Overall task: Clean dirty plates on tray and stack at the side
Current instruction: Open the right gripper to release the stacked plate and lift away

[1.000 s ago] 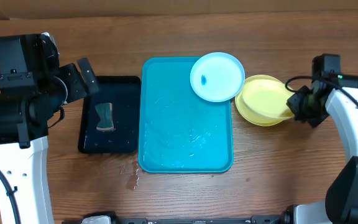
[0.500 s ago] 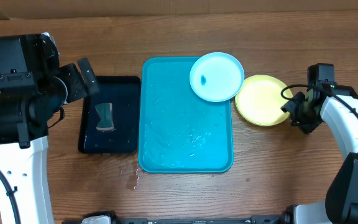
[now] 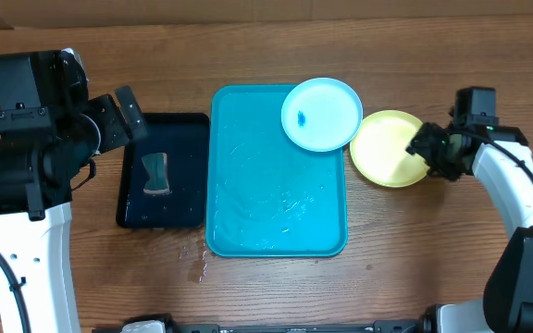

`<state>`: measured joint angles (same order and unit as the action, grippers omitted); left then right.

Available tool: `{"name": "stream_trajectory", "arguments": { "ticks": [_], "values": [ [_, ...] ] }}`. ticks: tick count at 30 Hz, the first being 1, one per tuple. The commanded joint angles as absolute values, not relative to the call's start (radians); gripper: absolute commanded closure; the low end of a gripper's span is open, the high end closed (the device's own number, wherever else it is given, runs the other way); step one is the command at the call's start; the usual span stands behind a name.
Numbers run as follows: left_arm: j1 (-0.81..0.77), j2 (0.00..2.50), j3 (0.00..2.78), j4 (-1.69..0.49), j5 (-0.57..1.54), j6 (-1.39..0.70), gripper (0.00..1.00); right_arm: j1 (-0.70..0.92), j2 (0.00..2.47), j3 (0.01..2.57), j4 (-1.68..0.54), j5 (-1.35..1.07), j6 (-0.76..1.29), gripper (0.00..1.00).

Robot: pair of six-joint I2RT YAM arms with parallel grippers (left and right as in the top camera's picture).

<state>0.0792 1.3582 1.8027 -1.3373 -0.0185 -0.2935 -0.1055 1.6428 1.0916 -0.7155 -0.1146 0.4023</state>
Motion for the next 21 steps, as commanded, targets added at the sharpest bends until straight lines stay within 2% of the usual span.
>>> {"name": "stream_trajectory", "arguments": {
  "ticks": [1, 5, 10, 21],
  "values": [
    [0.078, 1.367, 1.815, -1.335, -0.010, -0.303, 0.00, -0.046, 1.614, 1.127, -0.662, -0.178, 0.294, 0.31],
    [0.078, 1.367, 1.815, -1.335, -0.010, -0.303, 0.00, 0.063, 1.617, 1.136, -0.512, -0.160, 0.172, 0.37],
    [0.078, 1.367, 1.815, -1.335, -0.010, -0.303, 0.00, 0.159, 1.638, 1.132, -0.397, -0.006, 0.167, 0.37],
    [0.078, 1.367, 1.815, -1.335, -0.010, -0.303, 0.00, 0.195, 1.797, 1.132, -0.193, 0.051, 0.167, 0.37]
  ]
}}
